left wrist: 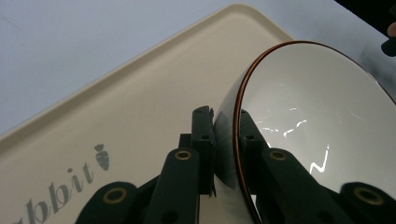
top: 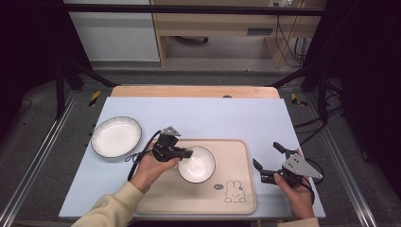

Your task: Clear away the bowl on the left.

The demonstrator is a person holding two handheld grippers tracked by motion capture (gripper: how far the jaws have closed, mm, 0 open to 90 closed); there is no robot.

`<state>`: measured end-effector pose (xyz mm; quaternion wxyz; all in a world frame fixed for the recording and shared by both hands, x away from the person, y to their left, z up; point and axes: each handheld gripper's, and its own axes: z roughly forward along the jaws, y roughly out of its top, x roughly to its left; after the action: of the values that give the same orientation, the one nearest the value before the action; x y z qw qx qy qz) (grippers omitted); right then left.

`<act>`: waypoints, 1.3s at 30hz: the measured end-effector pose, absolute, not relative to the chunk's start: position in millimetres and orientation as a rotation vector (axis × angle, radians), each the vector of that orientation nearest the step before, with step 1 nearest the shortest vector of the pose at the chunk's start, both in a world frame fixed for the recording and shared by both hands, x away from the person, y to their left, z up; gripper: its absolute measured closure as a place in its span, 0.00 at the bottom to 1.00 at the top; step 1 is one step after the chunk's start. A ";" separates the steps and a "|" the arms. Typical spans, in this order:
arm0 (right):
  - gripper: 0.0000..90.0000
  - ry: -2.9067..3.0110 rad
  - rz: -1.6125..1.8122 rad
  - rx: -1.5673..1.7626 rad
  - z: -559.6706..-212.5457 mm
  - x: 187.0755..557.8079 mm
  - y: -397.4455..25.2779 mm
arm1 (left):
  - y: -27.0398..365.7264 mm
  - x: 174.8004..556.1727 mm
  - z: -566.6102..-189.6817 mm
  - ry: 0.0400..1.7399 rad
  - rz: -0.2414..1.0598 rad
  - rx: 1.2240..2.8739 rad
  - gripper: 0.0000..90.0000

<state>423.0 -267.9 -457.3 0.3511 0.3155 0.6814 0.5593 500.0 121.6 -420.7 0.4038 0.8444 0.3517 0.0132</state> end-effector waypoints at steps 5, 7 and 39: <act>0.07 1.767 1.448 0.818 -457.3 422.9 -267.6 | 122.8 500.1 -424.0 0.893 0.030 2.149 0.90; 0.07 1.765 1.449 0.820 -457.1 422.7 -267.9 | 123.2 499.9 -425.7 0.899 0.028 2.148 0.90; 0.07 1.772 1.443 0.833 -457.3 423.3 -268.3 | 124.7 502.9 -436.0 0.927 -0.015 2.177 0.90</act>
<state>423.3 -268.3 -457.3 0.3474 0.3212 0.6832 0.5562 502.9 124.7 -436.0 0.3780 0.8518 0.3626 -0.0057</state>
